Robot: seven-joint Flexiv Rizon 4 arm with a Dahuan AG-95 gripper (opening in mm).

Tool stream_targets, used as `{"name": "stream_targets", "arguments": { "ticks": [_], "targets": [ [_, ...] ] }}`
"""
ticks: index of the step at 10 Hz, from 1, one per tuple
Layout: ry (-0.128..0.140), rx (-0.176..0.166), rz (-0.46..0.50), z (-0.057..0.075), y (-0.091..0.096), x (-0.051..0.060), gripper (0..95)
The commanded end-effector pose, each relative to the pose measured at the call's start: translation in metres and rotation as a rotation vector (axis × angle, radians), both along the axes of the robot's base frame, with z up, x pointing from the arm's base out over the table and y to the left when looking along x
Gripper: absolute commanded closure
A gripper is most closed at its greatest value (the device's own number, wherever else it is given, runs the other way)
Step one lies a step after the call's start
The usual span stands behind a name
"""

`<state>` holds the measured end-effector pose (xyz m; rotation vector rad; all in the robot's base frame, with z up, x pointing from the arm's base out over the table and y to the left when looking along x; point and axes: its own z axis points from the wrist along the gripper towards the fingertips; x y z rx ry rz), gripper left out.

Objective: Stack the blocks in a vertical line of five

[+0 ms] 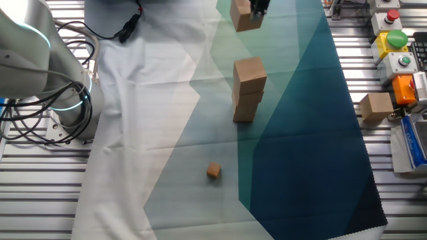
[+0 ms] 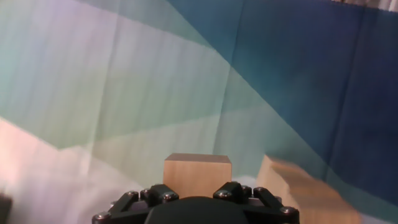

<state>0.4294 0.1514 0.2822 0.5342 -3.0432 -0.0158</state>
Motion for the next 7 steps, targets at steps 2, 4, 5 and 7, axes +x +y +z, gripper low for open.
{"name": "stream_targets", "arguments": {
  "ticks": [2, 4, 5, 7],
  "targets": [
    [0.003, 0.009, 0.012, 0.005, 0.003, -0.001, 95.0],
    [0.003, 0.004, 0.035, 0.004, 0.004, 0.000, 95.0],
    [0.005, 0.005, 0.045, 0.002, 0.007, 0.004, 95.0],
    [0.003, 0.013, 0.052, -0.004, 0.019, 0.014, 95.0]
  ]
}}
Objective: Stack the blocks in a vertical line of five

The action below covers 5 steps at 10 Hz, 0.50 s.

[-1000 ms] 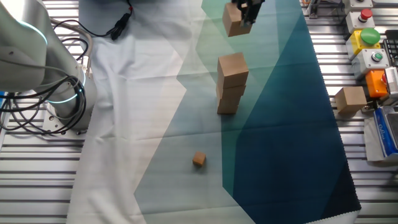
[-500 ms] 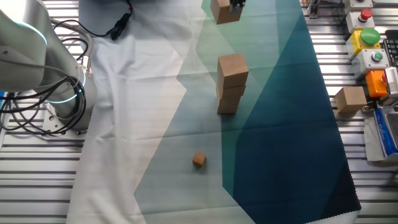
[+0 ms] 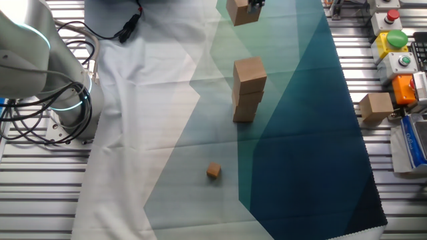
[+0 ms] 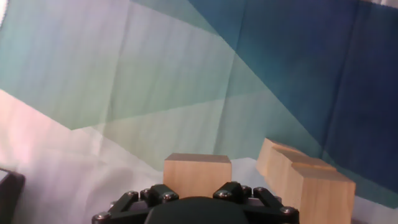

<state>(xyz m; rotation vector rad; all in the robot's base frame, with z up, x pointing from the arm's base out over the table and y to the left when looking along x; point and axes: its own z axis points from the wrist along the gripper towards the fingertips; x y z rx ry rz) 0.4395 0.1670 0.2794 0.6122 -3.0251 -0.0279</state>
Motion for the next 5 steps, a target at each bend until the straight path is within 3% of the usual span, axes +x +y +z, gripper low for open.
{"name": "stream_targets", "arguments": {
  "ticks": [1, 5],
  "targets": [
    [-0.002, 0.008, -0.005, -0.0011, 0.0030, 0.0035, 95.0],
    [-0.015, 0.021, -0.062, -0.0011, 0.0030, 0.0035, 95.0]
  ]
}}
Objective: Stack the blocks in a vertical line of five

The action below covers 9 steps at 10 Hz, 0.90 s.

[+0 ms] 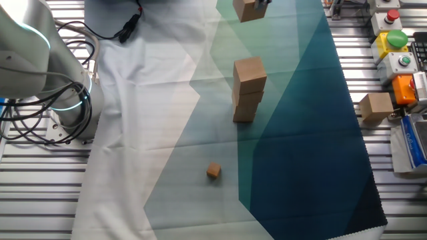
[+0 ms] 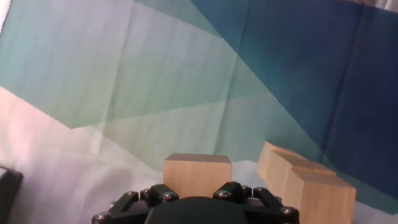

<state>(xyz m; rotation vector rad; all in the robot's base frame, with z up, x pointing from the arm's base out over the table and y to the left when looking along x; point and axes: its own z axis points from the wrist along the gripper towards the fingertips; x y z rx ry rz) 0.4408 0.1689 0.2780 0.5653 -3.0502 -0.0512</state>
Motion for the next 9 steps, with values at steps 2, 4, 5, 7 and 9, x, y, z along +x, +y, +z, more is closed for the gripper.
{"name": "stream_targets", "arguments": {
  "ticks": [2, 4, 5, 7, 9],
  "targets": [
    [-0.009, 0.000, -0.058, 0.0003, 0.0012, 0.0022, 95.0],
    [-0.028, -0.001, -0.087, 0.0003, 0.0012, 0.0022, 95.0],
    [-0.029, -0.002, -0.089, 0.0003, 0.0012, 0.0022, 95.0],
    [-0.027, -0.006, -0.093, 0.0003, 0.0012, 0.0022, 95.0],
    [-0.030, -0.012, -0.088, 0.0005, 0.0009, 0.0023, 95.0]
  ]
}}
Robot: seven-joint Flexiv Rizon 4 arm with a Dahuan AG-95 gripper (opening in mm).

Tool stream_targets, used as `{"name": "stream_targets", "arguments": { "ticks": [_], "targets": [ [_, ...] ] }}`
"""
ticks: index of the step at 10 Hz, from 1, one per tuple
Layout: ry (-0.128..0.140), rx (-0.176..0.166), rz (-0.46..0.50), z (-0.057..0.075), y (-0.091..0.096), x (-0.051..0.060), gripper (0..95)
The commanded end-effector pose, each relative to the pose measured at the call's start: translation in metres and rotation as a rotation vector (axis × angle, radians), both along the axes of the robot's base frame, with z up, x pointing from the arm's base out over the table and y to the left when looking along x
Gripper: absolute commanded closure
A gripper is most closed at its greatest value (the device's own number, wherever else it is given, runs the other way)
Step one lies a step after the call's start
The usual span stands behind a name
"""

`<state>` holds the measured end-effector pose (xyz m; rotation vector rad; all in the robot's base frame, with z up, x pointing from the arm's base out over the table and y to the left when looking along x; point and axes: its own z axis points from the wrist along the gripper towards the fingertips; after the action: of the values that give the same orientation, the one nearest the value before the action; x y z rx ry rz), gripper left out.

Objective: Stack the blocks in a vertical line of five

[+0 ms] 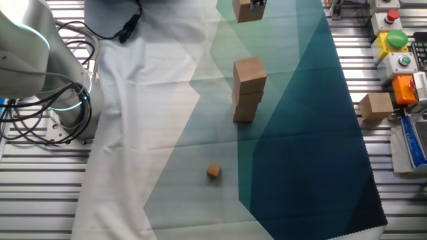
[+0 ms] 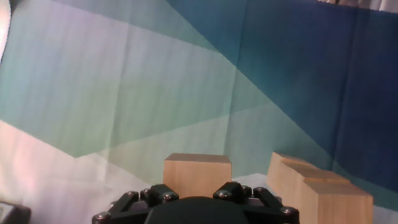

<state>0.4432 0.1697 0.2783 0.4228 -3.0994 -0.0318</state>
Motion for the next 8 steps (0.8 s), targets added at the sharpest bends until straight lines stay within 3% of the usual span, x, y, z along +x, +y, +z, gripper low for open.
{"name": "stream_targets", "arguments": {
  "ticks": [1, 5, 8],
  "targets": [
    [-0.004, -0.004, 0.010, 0.004, -0.006, 0.001, 95.0],
    [0.004, -0.011, -0.011, 0.032, -0.057, 0.001, 95.0],
    [-0.005, -0.009, -0.025, 0.039, -0.096, -0.001, 95.0]
  ]
}}
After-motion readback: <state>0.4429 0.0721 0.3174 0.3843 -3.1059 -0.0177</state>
